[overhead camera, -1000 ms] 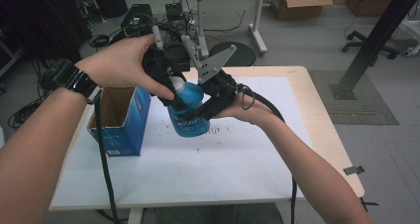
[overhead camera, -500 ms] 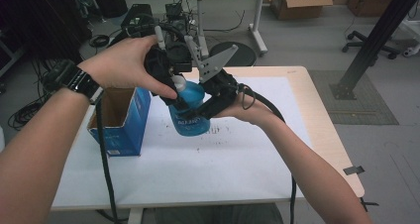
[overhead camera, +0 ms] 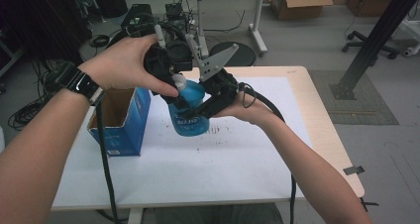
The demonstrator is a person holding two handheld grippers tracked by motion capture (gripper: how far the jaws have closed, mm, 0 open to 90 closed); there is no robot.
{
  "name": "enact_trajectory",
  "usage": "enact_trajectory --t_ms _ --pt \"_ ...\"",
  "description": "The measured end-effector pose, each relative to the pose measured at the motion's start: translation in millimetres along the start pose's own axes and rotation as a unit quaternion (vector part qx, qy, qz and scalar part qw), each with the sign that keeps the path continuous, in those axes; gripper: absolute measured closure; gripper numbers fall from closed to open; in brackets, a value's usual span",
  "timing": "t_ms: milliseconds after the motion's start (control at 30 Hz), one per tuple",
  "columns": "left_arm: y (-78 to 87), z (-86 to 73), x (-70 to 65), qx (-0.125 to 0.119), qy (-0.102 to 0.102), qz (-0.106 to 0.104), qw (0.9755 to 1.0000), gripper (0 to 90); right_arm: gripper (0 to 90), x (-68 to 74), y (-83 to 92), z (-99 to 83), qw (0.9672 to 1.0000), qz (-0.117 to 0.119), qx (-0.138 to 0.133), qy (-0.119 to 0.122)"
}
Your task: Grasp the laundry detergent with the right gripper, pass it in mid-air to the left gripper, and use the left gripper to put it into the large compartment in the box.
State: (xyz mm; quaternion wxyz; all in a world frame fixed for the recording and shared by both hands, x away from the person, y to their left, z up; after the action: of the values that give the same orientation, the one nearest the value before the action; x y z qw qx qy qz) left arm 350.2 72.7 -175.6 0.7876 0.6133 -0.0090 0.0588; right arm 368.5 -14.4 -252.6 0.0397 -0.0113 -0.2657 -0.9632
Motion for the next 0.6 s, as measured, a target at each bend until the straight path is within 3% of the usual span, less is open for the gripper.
enact_trajectory --t_ms 133,233,267,300,333,367,433,467,500,533,567,600 --pt "0.2 1.0 1.4 0.006 0.002 -0.011 0.9999 38.0 38.9 -0.4 -1.3 -0.1 0.9999 0.013 -0.005 -0.007" --pt "0.7 1.0 3.3 0.012 0.008 -0.010 0.9998 38.0 17.1 -2.3 -1.5 -2.0 0.9999 0.009 -0.005 -0.013" --pt "0.7 1.0 3.3 0.012 0.008 -0.010 0.9998 37.9 17.1 -2.3 -1.5 -2.0 0.9999 0.009 -0.005 -0.013" --pt "3.1 -0.4 6.0 0.014 0.015 -0.006 0.9998 37.9 8.7 -5.9 -1.0 -7.2 0.9997 -0.003 0.005 -0.024" --pt "3.1 -0.4 6.0 0.014 0.015 -0.006 0.9998 38.0 8.7 -5.9 -1.0 -7.2 0.9997 -0.003 0.005 -0.024" --pt "5.1 -1.4 7.5 0.013 0.020 -0.004 0.9997 38.0 2.9 -7.8 -0.2 -10.4 0.9996 -0.010 0.009 -0.026" --pt "10.1 -4.1 11.2 0.010 0.035 0.000 0.9993 38.0 3.1 -10.3 4.4 -17.8 0.9993 -0.013 0.021 -0.027" --pt "16.7 -7.4 15.4 0.007 0.054 0.005 0.9985 37.9 1.7 -13.0 11.3 -25.8 0.9991 -0.016 0.031 -0.026" --pt "16.7 -7.4 15.4 0.007 0.054 0.005 0.9985 37.9 1.7 -13.0 11.3 -25.8 0.9991 -0.016 0.031 -0.026" --pt "24.0 -11.4 21.1 0.006 0.079 0.014 0.9968 37.9 2.2 -15.6 20.2 -36.3 0.9984 -0.016 0.049 -0.026" --pt "24.0 -11.4 21.1 0.006 0.079 0.014 0.9968 37.9 2.2 -15.6 20.2 -36.3 0.9984 -0.016 0.049 -0.026" --pt "31.3 -15.8 26.2 0.009 0.107 0.024 0.9939 37.9 2.9 -17.8 27.2 -45.2 0.9972 -0.019 0.069 -0.021"
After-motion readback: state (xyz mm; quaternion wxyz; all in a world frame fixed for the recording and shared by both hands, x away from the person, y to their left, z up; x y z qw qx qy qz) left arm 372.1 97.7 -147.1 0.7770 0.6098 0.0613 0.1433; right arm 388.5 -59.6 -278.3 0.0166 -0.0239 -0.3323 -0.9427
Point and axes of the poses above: each handheld gripper's, and its own axes: y roughly backward along the jaws, z roughly out of its top, x roughly to its left, the point moved 5 cm from there along -y, roughly forward along the jaws, and after that the axes turned 3 degrees about -y, right-handed, at the moved point
